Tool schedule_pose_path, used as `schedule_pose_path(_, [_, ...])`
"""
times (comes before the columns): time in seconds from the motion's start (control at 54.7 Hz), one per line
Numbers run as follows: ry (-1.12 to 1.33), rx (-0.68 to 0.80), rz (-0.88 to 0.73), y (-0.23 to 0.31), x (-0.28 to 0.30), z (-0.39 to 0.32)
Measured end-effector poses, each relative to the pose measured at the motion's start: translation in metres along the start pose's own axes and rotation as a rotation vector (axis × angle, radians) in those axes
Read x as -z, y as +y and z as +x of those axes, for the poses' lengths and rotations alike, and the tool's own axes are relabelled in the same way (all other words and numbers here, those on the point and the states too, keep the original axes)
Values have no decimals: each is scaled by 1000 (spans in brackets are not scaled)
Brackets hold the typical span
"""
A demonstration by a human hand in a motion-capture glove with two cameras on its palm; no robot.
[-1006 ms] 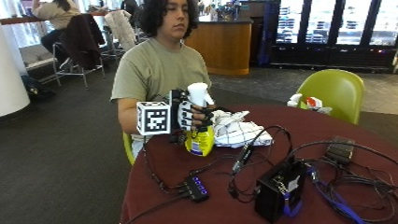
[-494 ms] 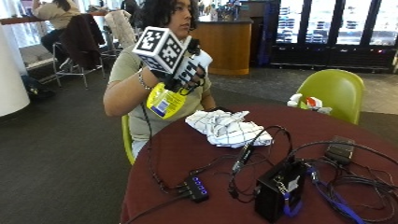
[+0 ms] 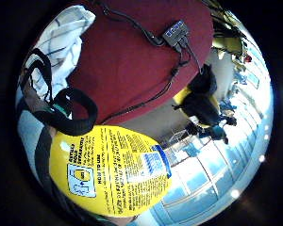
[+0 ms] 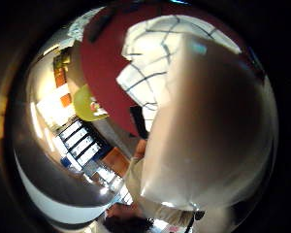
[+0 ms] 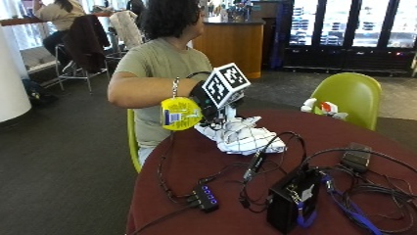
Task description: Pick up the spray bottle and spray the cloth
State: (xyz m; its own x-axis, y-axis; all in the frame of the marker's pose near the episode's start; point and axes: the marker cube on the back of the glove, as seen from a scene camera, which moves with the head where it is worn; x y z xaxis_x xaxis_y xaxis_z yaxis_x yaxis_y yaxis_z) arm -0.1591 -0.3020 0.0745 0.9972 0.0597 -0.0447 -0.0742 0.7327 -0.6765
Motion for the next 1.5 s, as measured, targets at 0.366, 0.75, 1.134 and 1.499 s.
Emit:
schedule_pose_path(0.366, [-140, 154, 160, 7, 21, -42])
schedule_pose_path(0.75, [-869, 803, 610, 57, 86, -164])
schedule_pose_path(1.134, [-1174, 1040, 684, -27, 28, -299])
schedule_pose_path(1.499, [-1067, 1123, 633, -62, -14, -323])
